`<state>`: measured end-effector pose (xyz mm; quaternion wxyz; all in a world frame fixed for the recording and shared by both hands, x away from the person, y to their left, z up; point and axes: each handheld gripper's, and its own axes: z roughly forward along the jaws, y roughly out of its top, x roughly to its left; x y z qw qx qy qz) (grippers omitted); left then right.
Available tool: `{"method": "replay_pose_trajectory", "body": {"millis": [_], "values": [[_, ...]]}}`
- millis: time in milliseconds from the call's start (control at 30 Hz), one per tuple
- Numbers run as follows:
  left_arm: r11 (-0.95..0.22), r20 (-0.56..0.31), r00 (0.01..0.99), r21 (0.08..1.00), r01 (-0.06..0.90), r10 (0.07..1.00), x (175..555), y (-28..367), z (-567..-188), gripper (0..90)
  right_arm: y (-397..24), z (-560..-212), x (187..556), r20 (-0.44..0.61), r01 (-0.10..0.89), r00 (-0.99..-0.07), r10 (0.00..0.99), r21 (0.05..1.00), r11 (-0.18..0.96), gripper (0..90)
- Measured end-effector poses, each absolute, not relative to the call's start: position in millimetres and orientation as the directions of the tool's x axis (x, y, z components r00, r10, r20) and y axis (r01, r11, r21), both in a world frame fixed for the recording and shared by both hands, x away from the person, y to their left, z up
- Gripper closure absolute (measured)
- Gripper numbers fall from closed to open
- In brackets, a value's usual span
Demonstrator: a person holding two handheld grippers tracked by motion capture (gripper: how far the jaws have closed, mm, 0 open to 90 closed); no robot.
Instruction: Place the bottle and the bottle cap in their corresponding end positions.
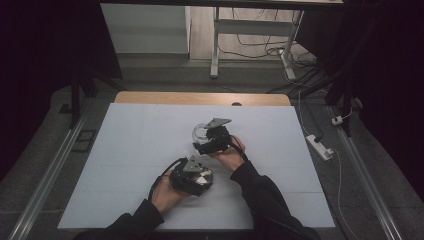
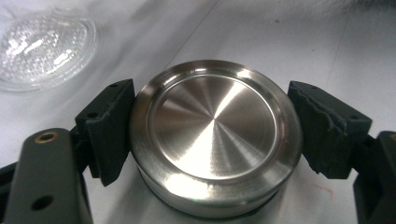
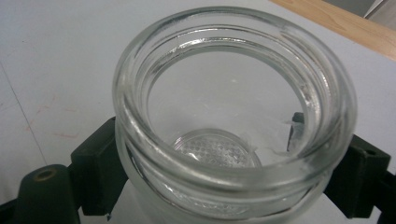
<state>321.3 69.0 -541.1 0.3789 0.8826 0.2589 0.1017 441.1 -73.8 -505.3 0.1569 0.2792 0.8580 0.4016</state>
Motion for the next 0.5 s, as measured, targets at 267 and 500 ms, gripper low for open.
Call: {"method": "replay_pose_trajectory", "body": {"millis": [267, 500], "values": [[-0.591, -0.020, 0.842, 0.703, 0.396, 0.540, 322.6, 68.0, -542.2, 19.3, -73.6, -504.9, 440.8, -0.043, 0.363, -0.790, 0.612, 0.772, 0.522, 14.3], [-0.577, -0.039, 0.835, 0.705, 0.412, 0.548, 324.3, 70.5, -541.9, 15.6, -76.0, -502.5, 441.6, -0.001, 0.380, -0.796, 0.605, 0.778, 0.501, 10.3]]}}
